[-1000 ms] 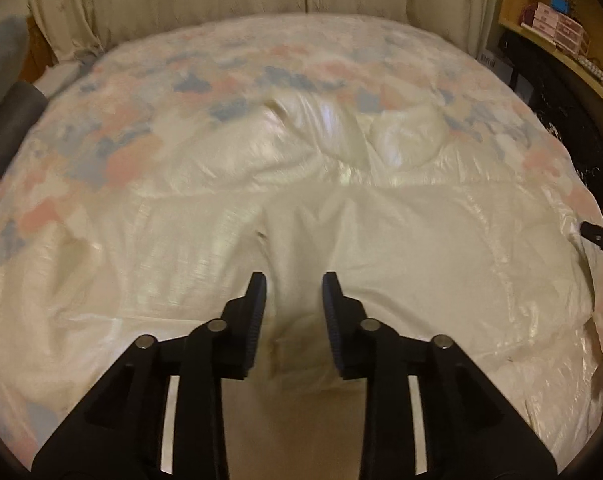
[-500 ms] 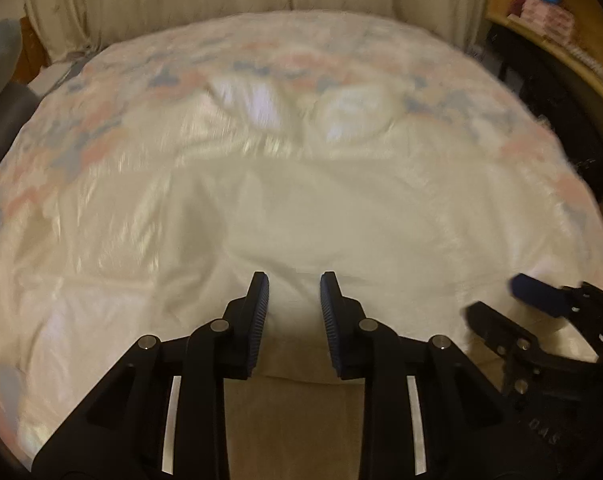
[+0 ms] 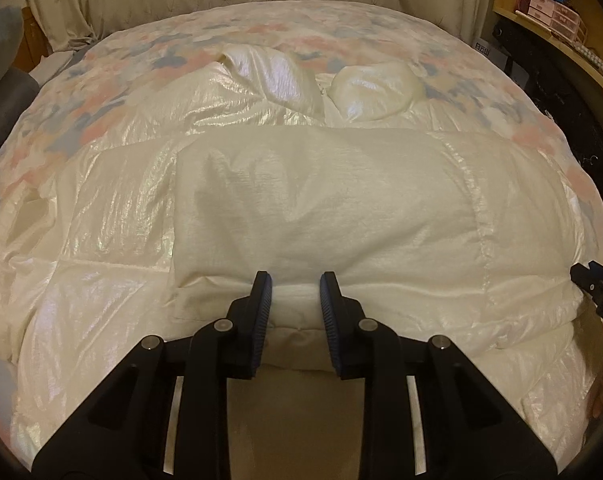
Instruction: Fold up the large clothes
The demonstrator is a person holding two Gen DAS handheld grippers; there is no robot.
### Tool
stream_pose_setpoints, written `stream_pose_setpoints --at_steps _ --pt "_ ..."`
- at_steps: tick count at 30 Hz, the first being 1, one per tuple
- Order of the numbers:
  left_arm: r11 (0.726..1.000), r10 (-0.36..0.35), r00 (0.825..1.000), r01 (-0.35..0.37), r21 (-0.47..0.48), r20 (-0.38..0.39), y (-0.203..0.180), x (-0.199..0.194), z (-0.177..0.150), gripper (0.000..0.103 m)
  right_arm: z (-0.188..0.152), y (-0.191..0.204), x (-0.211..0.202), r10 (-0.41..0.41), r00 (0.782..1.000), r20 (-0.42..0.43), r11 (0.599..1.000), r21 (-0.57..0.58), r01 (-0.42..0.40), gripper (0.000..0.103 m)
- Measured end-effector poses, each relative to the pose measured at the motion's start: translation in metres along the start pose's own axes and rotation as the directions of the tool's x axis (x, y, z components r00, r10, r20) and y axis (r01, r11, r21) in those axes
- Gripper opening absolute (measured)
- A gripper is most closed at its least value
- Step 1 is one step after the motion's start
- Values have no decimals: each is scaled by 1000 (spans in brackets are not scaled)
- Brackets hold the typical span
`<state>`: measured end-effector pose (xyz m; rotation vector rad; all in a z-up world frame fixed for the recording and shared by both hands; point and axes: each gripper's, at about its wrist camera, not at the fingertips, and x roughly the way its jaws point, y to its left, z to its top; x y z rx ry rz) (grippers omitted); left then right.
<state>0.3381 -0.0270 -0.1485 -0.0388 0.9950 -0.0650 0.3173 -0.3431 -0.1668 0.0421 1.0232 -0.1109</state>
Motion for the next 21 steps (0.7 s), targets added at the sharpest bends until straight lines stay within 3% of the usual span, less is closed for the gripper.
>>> stream_pose_setpoints --at_steps 4,7,14,19,21 --pt "1000 -12 1000 12 -8 26 2 -21 10 24 17 -1 -16 54 998 24 998 15 -54 58" --pt "998 -33 998 35 -44 44 6 -30 24 24 33 22 -29 84 995 52 996 -12 -83 58" --pt "997 -3 999 5 -71 35 1 -6 55 25 72 89 -11 142 988 52 986 -92 -137 58" --pt "994 35 999 -32 -104 29 12 26 69 25 86 100 21 91 995 42 991 -100 -87 58" --pt "993 58 998 -54 -105 34 16 35 70 25 90 90 32 32 998 59 995 -96 -26 58"
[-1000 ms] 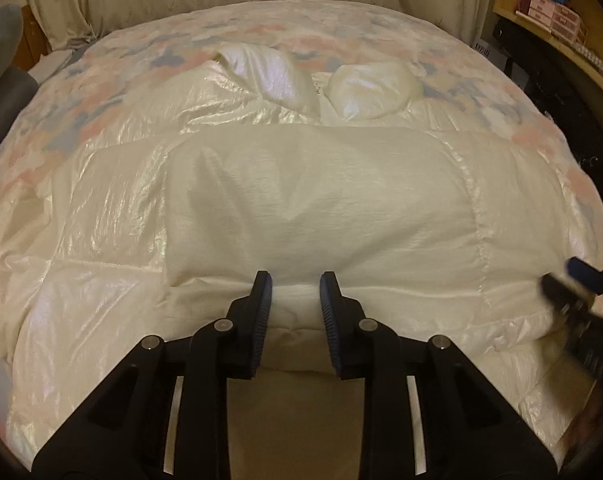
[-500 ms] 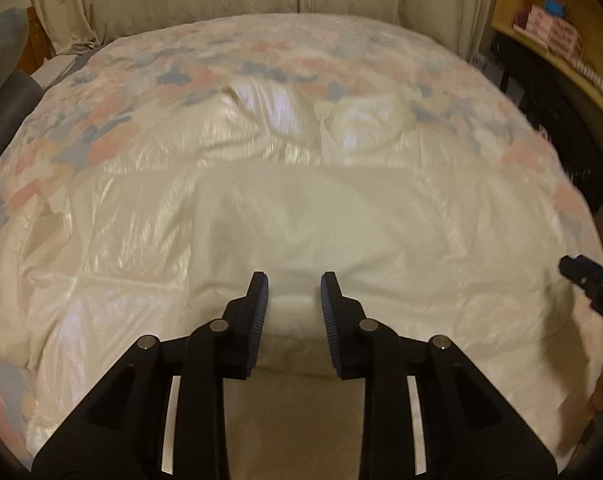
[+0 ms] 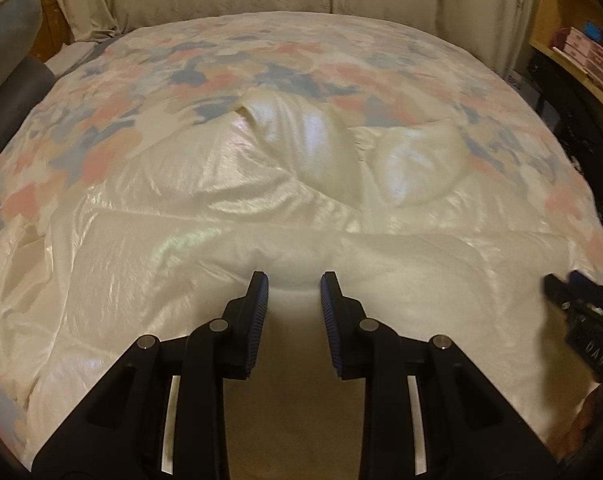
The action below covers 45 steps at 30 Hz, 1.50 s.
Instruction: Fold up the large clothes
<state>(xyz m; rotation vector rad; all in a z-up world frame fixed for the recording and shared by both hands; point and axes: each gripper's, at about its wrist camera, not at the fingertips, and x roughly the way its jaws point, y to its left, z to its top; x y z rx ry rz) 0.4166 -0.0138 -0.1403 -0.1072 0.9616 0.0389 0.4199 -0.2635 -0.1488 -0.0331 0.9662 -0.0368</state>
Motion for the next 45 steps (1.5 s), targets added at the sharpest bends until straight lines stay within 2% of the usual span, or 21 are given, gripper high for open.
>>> stream_pose_setpoints --at_steps 3,8,16,22,27,32,36,40,45 --pt "1000 -12 1000 12 -8 -8 6 10 -2 25 -3 -30 17 -63 998 6 997 39 63 58" --pt "1000 0 1000 0 18 2 6 13 -4 25 -9 -68 24 -67 998 -4 990 120 67 58" --pt "1000 11 1000 -11 21 -20 5 12 -4 25 -16 -71 13 -80 997 1 989 121 80 58" --pt "1000 18 999 -18 11 -41 6 -7 -6 25 -17 -69 -6 -63 998 2 990 124 62 58" --pt "1000 -18 999 19 8 -47 8 -44 -18 26 -25 -62 -49 -42 999 27 992 119 39 58" --pt "999 -31 1000 30 33 6 12 -102 -40 47 -42 -53 -104 -5 998 57 992 129 -3 58" --pt "998 -54 998 53 37 34 19 -147 -60 50 -64 -39 -150 18 997 77 992 122 -27 65" --pt "996 -78 995 76 35 57 30 -196 -86 50 -93 -20 -197 41 994 104 994 99 -52 66" --pt "996 -74 993 69 55 94 47 -243 -117 51 -128 4 -247 65 990 123 995 68 -73 68"
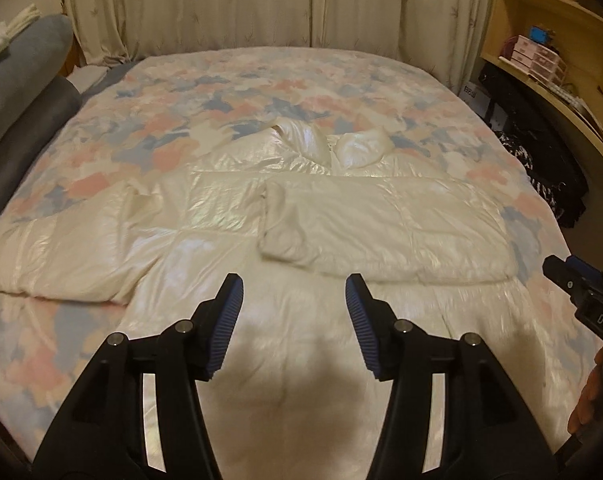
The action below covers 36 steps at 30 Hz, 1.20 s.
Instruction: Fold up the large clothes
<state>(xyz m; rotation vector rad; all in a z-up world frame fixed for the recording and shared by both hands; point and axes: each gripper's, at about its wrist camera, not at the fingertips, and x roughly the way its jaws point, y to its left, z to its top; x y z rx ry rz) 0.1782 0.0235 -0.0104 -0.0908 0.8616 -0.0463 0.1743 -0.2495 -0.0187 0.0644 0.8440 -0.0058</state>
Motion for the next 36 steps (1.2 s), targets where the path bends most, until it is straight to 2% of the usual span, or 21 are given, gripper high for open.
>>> stream_pose_setpoints --at_steps 4,11,15,19,24,26,30,34,36 --pt "1000 12 1000 -12 19 18 12 -38 -25 51 -27 23 -31 15 1000 0 1000 -22 -15 69" --pt "1000 13 1000 -13 1 24 42 -82 -55 51 -70 72 -72 78 997 -11 995 -55 -78 69" --pt "999 32 999 -32 -8 29 66 -97 -67 51 -84 105 -83 114 993 -23 990 -81 -116 69" --pt "998 61 997 -60 -25 38 99 -106 -74 51 -83 143 -86 152 988 -35 980 -125 -156 69" --pt "992 112 993 -110 -54 43 142 -104 -71 52 -77 201 -87 169 985 -18 959 -230 -169 69" --pt "989 131 991 -128 -74 39 162 -99 -70 57 -75 226 -84 177 984 -13 948 -266 -174 69" --pt "980 158 987 -155 -124 20 204 -84 -69 59 -66 270 -66 193 981 -14 933 -308 -188 69" --pt "971 159 987 -158 -181 -8 244 -61 -67 59 -57 311 -35 216 976 -33 920 -328 -215 69" --pt "965 128 992 -129 -229 -21 268 -48 -68 59 -55 335 -15 226 973 -48 911 -343 -229 69"
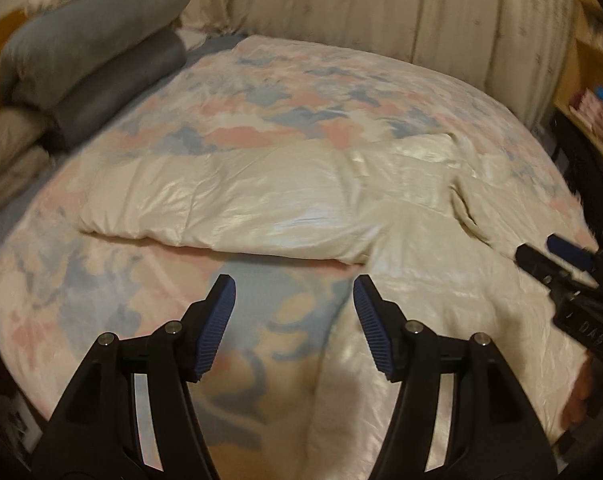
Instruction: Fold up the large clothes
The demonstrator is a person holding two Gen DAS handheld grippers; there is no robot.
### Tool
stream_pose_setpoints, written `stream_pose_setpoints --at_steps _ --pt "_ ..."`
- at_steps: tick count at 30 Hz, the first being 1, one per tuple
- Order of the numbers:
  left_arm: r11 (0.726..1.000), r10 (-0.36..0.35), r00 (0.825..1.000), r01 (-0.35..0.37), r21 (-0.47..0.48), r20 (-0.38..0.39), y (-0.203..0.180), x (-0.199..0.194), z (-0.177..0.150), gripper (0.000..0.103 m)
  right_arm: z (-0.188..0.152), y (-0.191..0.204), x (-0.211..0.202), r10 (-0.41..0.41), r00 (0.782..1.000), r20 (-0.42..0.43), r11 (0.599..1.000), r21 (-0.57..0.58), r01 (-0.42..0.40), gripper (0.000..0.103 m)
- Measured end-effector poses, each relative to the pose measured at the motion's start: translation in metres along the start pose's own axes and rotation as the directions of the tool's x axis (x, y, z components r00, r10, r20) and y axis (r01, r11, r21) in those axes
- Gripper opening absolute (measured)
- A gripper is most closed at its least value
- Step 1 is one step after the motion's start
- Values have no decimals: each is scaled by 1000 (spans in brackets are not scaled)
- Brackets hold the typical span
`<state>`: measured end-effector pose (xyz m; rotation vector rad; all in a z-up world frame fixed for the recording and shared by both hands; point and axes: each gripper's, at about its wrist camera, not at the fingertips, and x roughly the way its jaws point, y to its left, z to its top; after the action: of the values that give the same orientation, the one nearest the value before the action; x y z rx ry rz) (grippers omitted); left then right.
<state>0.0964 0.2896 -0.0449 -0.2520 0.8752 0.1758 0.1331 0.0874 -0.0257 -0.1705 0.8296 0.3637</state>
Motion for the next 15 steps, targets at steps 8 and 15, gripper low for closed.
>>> stream_pose_setpoints --at_steps 8,15 --pt "958 -134 990 121 -260 -35 104 73 9 59 25 49 102 58 998 -35 997 -55 -60 64" --pt "908 -111 993 91 -410 -27 183 126 15 59 48 95 186 94 993 -69 989 -104 -101 44"
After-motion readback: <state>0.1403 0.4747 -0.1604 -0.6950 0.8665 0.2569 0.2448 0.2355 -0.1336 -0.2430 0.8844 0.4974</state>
